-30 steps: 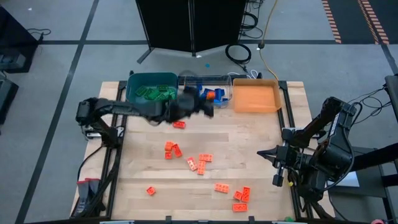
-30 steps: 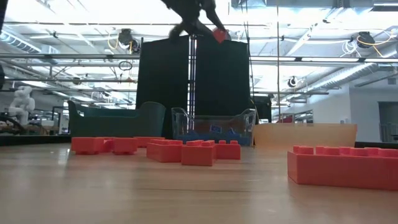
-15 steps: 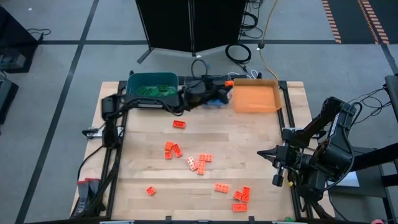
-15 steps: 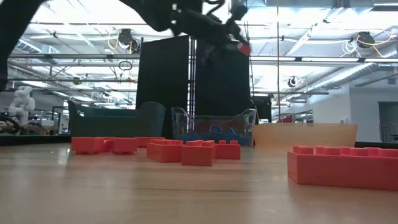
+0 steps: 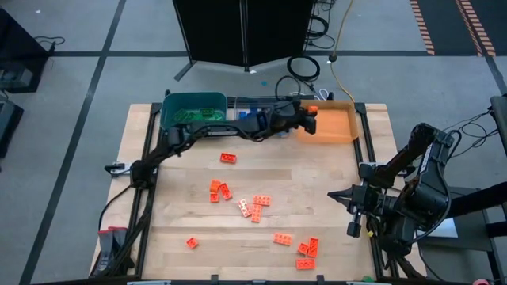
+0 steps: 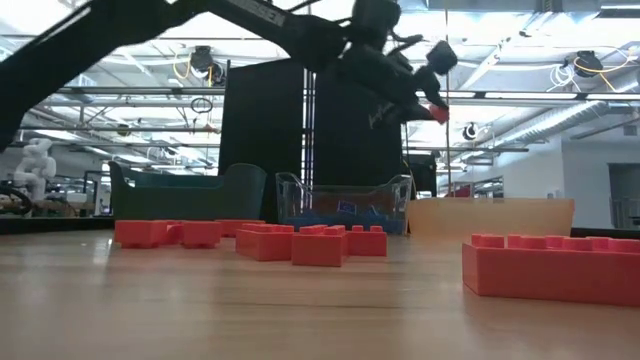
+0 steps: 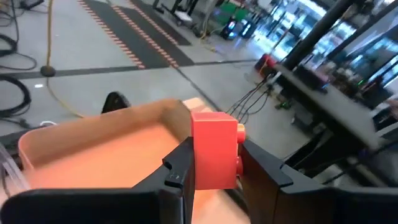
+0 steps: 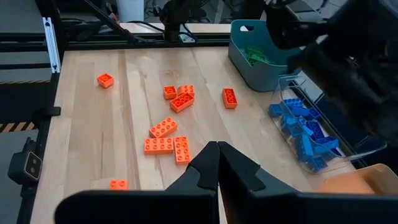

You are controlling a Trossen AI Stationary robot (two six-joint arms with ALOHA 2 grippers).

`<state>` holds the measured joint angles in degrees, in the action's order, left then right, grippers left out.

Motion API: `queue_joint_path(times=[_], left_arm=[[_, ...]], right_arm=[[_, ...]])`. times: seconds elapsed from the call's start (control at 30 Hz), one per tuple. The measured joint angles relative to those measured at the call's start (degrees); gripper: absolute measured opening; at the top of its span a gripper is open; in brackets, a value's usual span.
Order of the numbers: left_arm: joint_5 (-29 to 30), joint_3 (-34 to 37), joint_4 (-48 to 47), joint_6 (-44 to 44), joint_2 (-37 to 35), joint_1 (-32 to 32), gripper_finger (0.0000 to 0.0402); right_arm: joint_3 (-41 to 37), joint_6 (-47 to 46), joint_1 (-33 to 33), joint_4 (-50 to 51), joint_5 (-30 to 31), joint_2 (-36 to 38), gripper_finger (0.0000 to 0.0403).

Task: Sort blocks
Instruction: Put the orange game piece into the orange transparent bin

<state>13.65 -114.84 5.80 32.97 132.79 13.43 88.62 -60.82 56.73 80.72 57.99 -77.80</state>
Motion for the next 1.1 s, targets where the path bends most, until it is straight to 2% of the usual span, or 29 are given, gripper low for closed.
queue_joint_path(times=[0.17, 0.27, 0.63, 1.1], left_arm=[[2.6, -7.6, -9.9, -3.7, 4.9, 0.0, 0.0096], [4.0, -9.8, -11.8, -6.9, 6.7, 0.0, 0.0096], [9.1, -10.1, -15.8, -9.3, 8.4, -0.1, 0.0096], [8.6, -10.2, -15.4, -9.8, 9.6, -0.3, 0.0096]], right_arm=[[0.0, 0.0, 0.0, 0.3, 0.0, 0.0, 0.0], [0.0, 0.0, 0.0, 0.4, -0.1, 0.0, 0.0], [0.0, 0.0, 0.0, 1.0, -1.3, 0.0, 0.0], [0.0, -0.4, 0.0, 1.0, -1.3, 0.0, 0.0]])
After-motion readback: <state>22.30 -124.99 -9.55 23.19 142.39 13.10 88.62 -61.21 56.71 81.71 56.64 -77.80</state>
